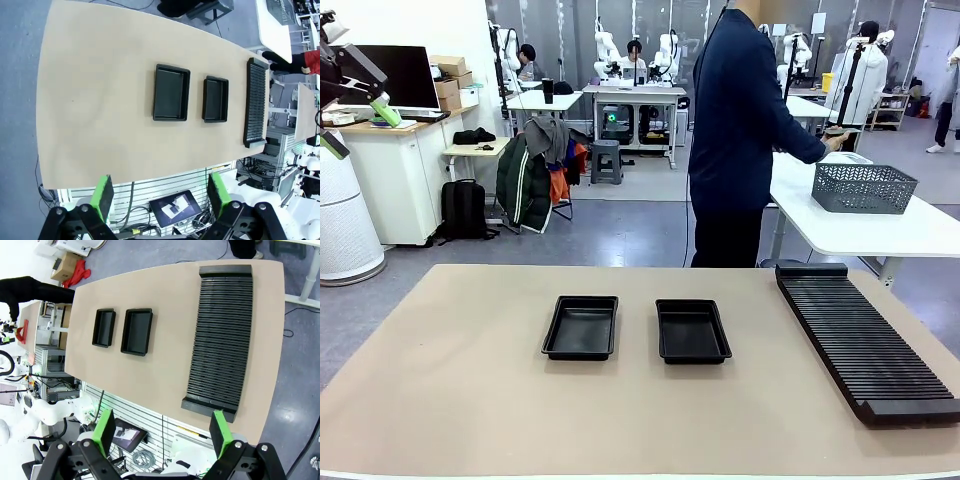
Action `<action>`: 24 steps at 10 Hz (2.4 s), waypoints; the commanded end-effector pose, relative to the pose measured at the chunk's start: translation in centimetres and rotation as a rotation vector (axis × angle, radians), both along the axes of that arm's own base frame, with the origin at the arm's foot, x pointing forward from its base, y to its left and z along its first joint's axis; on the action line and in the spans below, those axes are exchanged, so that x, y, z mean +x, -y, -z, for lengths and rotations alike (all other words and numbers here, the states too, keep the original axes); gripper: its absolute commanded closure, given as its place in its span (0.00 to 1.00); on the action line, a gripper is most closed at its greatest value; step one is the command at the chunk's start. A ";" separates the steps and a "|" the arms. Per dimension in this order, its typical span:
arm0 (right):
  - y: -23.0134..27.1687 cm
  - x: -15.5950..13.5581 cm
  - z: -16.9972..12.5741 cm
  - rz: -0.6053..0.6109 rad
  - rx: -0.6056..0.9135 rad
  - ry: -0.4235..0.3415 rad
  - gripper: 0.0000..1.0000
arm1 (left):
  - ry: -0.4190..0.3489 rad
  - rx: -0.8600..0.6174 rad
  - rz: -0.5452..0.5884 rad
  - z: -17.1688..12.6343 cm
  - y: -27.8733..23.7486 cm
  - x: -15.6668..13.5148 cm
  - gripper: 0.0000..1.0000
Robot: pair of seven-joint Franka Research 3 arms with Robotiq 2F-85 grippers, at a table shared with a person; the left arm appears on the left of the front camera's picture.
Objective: Inspect and transfer BCBs to ESD trays.
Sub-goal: Pick up the Blank PCB from the PCB Rack and place it in the left ESD tray.
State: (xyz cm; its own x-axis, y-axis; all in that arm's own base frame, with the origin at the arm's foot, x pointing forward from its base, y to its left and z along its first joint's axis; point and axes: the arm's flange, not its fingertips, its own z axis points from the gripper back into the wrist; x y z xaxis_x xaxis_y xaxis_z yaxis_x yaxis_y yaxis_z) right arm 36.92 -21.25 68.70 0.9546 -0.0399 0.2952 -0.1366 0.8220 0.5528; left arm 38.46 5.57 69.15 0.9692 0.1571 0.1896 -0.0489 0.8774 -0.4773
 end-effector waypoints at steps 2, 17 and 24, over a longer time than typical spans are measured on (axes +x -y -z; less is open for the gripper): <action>-0.2 -0.3 0.1 0.001 0.002 0.006 0.00 | 0.000 0.000 0.000 0.0 0.0 0.0 0.00; -0.2 -0.3 0.1 0.001 0.002 0.006 0.00 | 0.044 0.047 0.092 -0.9 1.8 2.0 0.00; -0.2 -0.3 0.1 0.001 0.002 0.006 0.00 | 0.044 0.047 0.092 -0.9 1.8 2.0 0.00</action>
